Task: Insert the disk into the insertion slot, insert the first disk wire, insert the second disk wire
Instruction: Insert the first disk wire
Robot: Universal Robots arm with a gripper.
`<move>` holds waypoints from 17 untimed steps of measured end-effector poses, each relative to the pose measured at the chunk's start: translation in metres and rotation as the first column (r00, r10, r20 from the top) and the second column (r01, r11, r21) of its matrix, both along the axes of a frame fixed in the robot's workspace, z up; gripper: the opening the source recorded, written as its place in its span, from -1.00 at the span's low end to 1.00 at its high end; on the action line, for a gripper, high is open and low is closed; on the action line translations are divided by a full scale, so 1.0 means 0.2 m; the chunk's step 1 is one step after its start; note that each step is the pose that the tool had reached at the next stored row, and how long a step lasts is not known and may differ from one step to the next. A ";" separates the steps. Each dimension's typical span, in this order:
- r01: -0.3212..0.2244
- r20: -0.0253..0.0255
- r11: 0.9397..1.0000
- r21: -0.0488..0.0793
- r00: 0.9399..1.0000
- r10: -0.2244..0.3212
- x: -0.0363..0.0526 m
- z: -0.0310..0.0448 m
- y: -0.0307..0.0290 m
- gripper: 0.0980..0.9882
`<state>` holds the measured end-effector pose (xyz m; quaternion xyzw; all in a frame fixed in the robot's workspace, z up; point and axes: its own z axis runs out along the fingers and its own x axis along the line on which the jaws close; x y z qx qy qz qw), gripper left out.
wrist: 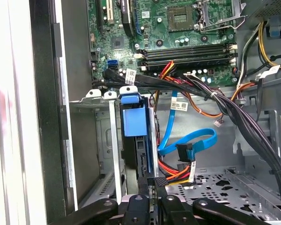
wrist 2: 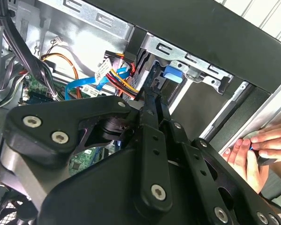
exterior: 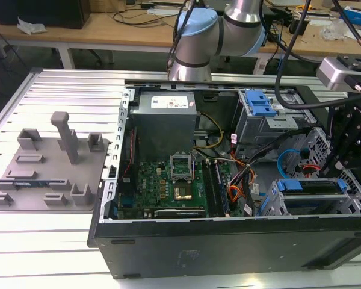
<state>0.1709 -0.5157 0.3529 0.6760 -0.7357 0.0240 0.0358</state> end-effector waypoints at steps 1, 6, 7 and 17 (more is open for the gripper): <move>0.002 0.000 1.000 -0.001 1.000 -0.002 0.000 0.000 0.000 -0.85; 0.006 0.000 1.000 -0.003 1.000 -0.006 0.000 -0.003 0.000 -0.85; 0.006 0.000 1.000 -0.003 1.000 -0.006 0.000 -0.004 0.000 -0.85; 0.006 0.000 1.000 -0.003 1.000 -0.006 0.000 -0.016 -0.002 -0.85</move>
